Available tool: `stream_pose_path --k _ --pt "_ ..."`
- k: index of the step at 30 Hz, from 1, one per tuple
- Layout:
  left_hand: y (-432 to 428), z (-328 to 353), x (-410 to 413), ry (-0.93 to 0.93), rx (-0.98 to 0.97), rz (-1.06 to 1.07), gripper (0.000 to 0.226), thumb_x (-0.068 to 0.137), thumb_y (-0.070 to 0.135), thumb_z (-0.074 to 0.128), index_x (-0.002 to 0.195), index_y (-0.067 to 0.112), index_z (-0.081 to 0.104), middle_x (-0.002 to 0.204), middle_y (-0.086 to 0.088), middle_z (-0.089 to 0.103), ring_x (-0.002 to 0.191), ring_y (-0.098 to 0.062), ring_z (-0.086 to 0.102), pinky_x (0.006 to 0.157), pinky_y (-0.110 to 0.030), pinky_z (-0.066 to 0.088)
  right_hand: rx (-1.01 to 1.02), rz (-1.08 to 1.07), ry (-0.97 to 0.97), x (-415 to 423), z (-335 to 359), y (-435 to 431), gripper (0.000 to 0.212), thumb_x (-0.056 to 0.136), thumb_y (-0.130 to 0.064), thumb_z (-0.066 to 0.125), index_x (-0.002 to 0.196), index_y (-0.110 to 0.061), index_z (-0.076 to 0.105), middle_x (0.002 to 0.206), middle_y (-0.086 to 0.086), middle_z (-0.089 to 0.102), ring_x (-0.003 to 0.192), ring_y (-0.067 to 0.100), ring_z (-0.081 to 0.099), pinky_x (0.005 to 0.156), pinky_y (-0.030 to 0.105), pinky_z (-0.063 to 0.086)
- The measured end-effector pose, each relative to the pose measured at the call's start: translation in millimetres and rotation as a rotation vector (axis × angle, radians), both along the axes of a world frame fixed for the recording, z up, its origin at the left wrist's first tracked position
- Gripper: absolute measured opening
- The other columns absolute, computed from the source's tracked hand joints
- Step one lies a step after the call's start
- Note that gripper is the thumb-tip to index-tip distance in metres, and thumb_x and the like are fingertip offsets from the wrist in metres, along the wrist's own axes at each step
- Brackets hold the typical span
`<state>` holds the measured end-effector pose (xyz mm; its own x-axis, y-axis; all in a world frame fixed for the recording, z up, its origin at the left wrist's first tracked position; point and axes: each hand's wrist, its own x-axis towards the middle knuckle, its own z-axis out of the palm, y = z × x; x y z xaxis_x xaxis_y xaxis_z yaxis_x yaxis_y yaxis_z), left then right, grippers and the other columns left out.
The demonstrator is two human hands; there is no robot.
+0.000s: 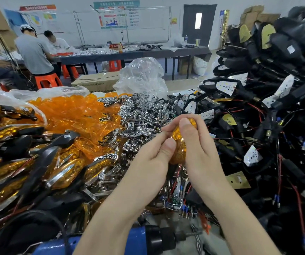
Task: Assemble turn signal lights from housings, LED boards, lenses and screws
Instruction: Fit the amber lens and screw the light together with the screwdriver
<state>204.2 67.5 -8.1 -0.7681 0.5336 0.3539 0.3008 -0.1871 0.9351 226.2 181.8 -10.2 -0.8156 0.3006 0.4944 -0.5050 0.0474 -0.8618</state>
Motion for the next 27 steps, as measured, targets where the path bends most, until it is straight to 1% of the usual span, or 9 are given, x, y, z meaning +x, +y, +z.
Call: stream_pose_path --k 4,7,10,11,14,16,18,24,27 --pt "2 -2 1 -0.030 0.030 -0.021 0.030 0.096 0.036 0.047 0.112 0.048 0.069 0.125 0.010 0.069 0.122 -0.008 0.060 0.103 -0.029 0.046 -0.092 0.065 -0.025 1 3 8 0.014 0.094 -0.037 0.060 0.099 -0.028 0.070 0.105 0.004 0.075 0.098 0.018 0.069 0.082 0.026 0.057" --pt "1 -2 2 -0.036 -0.010 -0.050 0.031 0.094 0.046 0.050 0.119 0.041 0.067 0.123 0.009 0.070 0.119 -0.008 0.063 0.100 -0.027 0.049 -0.169 0.185 -0.176 2 2 15 0.036 0.079 -0.053 0.067 0.105 -0.030 0.077 0.114 -0.003 0.076 0.109 0.013 0.070 0.091 0.036 0.057" --pt "-7 2 -2 0.132 -0.239 0.060 0.045 0.094 0.061 0.047 0.127 0.034 0.063 0.093 0.023 0.073 0.086 0.007 0.067 0.081 -0.013 0.052 -0.187 0.174 -0.206 2 0 16 0.026 0.081 -0.049 0.067 0.094 -0.031 0.081 0.113 -0.002 0.077 0.110 0.013 0.071 0.090 0.038 0.057" --pt "-12 3 -4 0.200 -0.346 0.140 0.046 0.094 0.066 0.044 0.121 0.035 0.066 0.087 0.019 0.073 0.079 0.004 0.068 0.079 -0.019 0.056 -0.230 0.142 -0.204 1 1 17 0.020 0.083 -0.045 0.067 0.086 -0.031 0.081 0.108 0.000 0.079 0.106 0.015 0.073 0.088 0.038 0.056" --pt "-29 1 -13 0.188 -0.633 0.298 0.052 0.094 0.067 0.037 0.102 0.028 0.070 0.093 0.002 0.075 0.089 -0.016 0.071 0.086 -0.045 0.058 -0.503 0.105 -0.191 0 4 29 0.019 0.094 -0.026 0.063 0.079 -0.019 0.072 0.083 0.002 0.076 0.090 0.025 0.077 0.082 0.039 0.059" --pt "-40 -3 -20 0.184 -0.858 0.336 0.037 0.098 0.056 0.041 0.103 0.031 0.068 0.094 0.008 0.073 0.087 -0.010 0.069 0.083 -0.039 0.059 -0.654 0.104 -0.198 2 8 38 0.015 0.100 -0.019 0.057 0.086 -0.014 0.060 0.071 0.001 0.067 0.065 0.019 0.069 0.060 0.033 0.059" --pt "-45 -9 -23 0.194 -1.036 0.349 0.023 0.101 0.047 0.045 0.111 0.037 0.064 0.100 0.018 0.069 0.089 -0.001 0.064 0.082 -0.029 0.057 -0.721 0.096 -0.228 3 9 45 0.015 0.101 -0.017 0.053 0.086 -0.014 0.053 0.067 -0.001 0.061 0.054 0.015 0.058 0.043 0.024 0.045" --pt "-28 -24 -21 0.290 -1.278 0.362 0.041 0.096 0.059 0.048 0.125 0.033 0.061 0.109 0.008 0.051 0.109 -0.016 0.053 0.096 -0.039 0.049 -0.714 0.106 -0.290 2 3 45 0.013 0.099 -0.015 0.052 0.086 -0.015 0.050 0.069 0.000 0.057 0.053 0.014 0.053 0.037 0.022 0.035" --pt "-22 -26 -17 0.366 -1.372 0.407 0.043 0.098 0.056 0.046 0.129 0.028 0.058 0.117 0.004 0.056 0.114 -0.019 0.050 0.095 -0.038 0.046 -0.693 0.105 -0.306 1 0 43 0.013 0.098 -0.015 0.054 0.085 -0.015 0.053 0.069 0.000 0.059 0.054 0.015 0.054 0.037 0.023 0.035"
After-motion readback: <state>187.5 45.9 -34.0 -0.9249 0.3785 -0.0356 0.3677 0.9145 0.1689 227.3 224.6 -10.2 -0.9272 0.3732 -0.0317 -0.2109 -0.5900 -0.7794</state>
